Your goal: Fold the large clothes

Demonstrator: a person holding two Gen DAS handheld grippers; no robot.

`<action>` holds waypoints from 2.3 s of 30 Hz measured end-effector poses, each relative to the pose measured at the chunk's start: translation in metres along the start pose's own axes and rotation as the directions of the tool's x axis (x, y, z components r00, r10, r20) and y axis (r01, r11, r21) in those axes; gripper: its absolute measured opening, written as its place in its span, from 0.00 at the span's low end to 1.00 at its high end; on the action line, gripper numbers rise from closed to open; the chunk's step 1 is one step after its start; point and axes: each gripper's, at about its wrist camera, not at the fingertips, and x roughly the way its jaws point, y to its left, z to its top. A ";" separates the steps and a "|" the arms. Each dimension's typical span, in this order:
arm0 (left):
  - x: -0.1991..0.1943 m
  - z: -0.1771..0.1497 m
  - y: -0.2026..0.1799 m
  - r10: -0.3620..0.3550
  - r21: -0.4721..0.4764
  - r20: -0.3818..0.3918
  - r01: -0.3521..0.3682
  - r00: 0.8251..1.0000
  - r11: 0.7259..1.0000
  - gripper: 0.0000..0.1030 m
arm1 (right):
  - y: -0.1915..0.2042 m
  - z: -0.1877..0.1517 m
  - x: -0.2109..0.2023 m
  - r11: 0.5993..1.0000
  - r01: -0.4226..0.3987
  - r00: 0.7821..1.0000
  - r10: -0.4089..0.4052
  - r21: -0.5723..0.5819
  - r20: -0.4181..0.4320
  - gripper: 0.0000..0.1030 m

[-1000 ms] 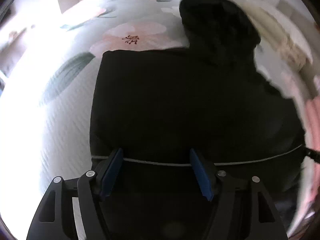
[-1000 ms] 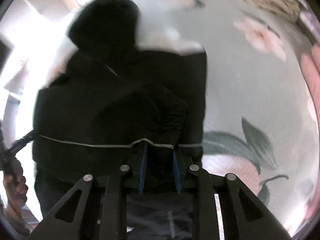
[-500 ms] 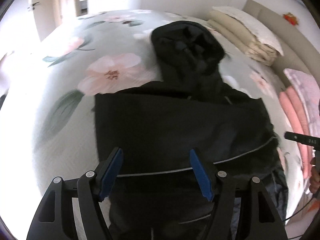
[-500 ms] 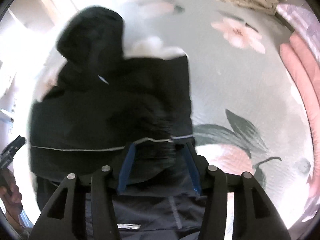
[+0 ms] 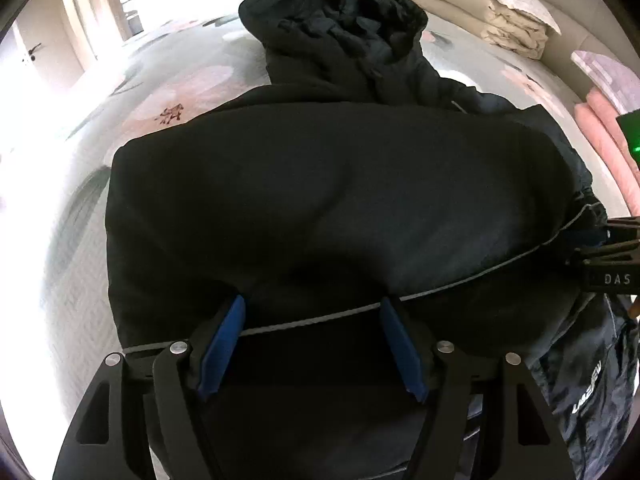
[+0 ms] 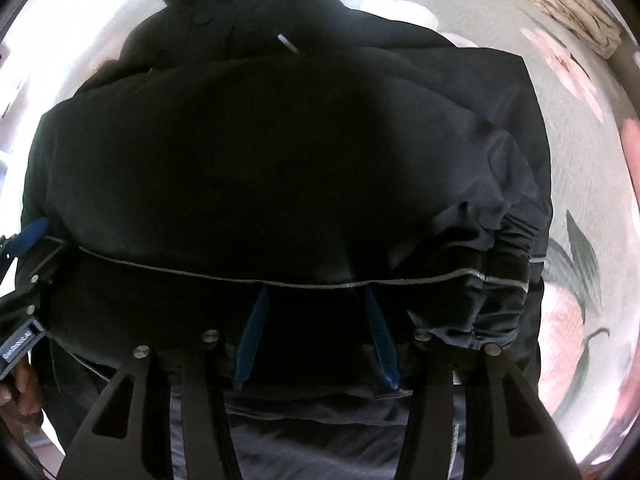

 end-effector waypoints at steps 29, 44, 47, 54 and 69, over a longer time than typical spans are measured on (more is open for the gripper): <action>0.106 0.315 0.082 -0.074 -0.242 0.052 0.085 0.996 0.967 0.69 | -0.063 0.305 -0.024 0.963 -0.253 0.927 0.215 0.091 0.309 0.64; 0.115 0.264 0.135 -0.307 -0.284 0.108 0.325 0.946 0.902 0.11 | -0.082 0.276 -0.013 0.967 -0.254 0.890 0.238 -0.010 0.389 0.06; 0.166 0.247 0.134 -0.293 -0.307 -0.031 0.269 0.956 0.913 0.11 | -0.074 0.276 0.049 0.980 -0.199 0.956 0.190 0.018 0.225 0.06; 0.135 0.243 0.150 -0.259 -0.252 -0.022 0.245 0.966 0.936 0.65 | -0.083 0.278 0.050 0.978 -0.207 0.967 0.199 0.033 0.158 0.26; 0.016 0.238 0.114 -0.260 0.080 0.023 0.258 0.965 0.963 0.69 | -0.019 0.308 -0.038 0.947 -0.268 0.912 0.309 -0.180 0.271 0.49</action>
